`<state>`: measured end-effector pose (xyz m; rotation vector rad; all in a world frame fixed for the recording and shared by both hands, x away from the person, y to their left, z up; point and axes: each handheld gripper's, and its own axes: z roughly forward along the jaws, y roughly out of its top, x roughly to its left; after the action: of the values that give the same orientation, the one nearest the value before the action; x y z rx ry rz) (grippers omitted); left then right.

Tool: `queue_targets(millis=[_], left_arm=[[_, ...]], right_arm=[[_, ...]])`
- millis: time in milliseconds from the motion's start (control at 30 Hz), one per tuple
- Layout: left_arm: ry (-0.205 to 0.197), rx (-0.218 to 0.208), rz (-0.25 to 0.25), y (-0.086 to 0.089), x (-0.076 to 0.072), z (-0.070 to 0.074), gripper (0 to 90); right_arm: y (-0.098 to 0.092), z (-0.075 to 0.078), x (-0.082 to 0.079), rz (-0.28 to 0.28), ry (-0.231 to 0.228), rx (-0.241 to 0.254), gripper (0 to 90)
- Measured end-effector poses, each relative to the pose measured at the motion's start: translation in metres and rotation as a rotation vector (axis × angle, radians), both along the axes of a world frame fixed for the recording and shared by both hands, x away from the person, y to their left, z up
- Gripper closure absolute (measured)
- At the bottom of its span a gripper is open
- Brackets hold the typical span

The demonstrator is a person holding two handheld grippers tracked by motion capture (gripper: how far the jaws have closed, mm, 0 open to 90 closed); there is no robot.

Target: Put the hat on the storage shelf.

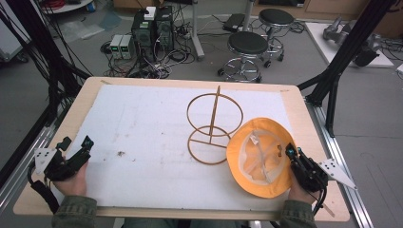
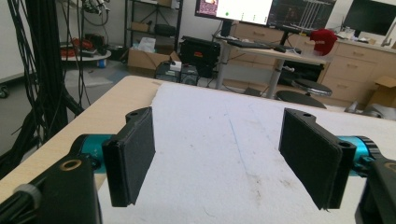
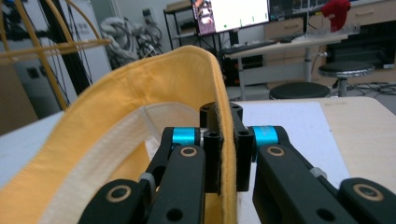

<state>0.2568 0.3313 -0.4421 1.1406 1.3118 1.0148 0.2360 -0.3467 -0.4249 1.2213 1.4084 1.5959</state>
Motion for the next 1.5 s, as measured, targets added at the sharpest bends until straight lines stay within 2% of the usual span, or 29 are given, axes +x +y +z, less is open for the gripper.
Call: queue_targets(millis=[67, 267, 400, 433, 567, 867, 1067, 1133, 1233, 1433, 1500], left_arm=[[-0.003, -0.009, 0.000, 0.001, 0.000, 0.000, 27.0], [-0.005, -0.014, 0.004, 0.002, -0.001, 0.000, 27.0], [-0.006, -0.019, 0.002, 0.002, 0.000, 0.000, 27.0], [-0.006, -0.021, 0.002, 0.002, 0.000, 0.000, 27.0], [-0.012, 0.004, 0.002, 0.001, -0.001, 0.001, 27.0], [-0.020, 0.011, -0.006, -0.001, -0.002, 0.002, 27.0], [-0.026, 0.017, -0.011, -0.003, -0.003, 0.003, 27.0], [-0.028, 0.020, -0.013, -0.004, -0.003, 0.003, 27.0], [-0.028, 0.018, -0.015, -0.004, -0.003, 0.003, 27.0], [-0.030, 0.007, -0.012, -0.002, -0.005, 0.003, 27.0], [-0.031, 0.006, -0.011, -0.002, -0.005, 0.003, 27.0]], right_arm=[[-0.002, 0.002, -0.001, 0.004, -0.031, 0.031, 86.5], [-0.006, 0.007, 0.001, -0.007, -0.048, 0.050, 86.5], [-0.005, 0.011, 0.002, -0.008, -0.076, 0.050, 86.5], [-0.005, 0.012, 0.001, -0.004, -0.071, 0.056, 86.5], [-0.004, 0.017, 0.003, -0.002, -0.095, 0.043, 86.5], [-0.005, 0.026, 0.006, -0.011, -0.124, 0.040, 86.5], [-0.004, 0.034, 0.014, -0.014, -0.157, 0.049, 86.5], [0.000, 0.042, 0.019, -0.028, -0.202, 0.022, 86.5], [0.003, 0.047, 0.023, -0.037, -0.222, 0.007, 86.5], [0.011, 0.058, 0.037, -0.029, -0.242, 0.051, 86.5], [0.012, 0.062, 0.040, -0.031, -0.246, 0.052, 86.5]])
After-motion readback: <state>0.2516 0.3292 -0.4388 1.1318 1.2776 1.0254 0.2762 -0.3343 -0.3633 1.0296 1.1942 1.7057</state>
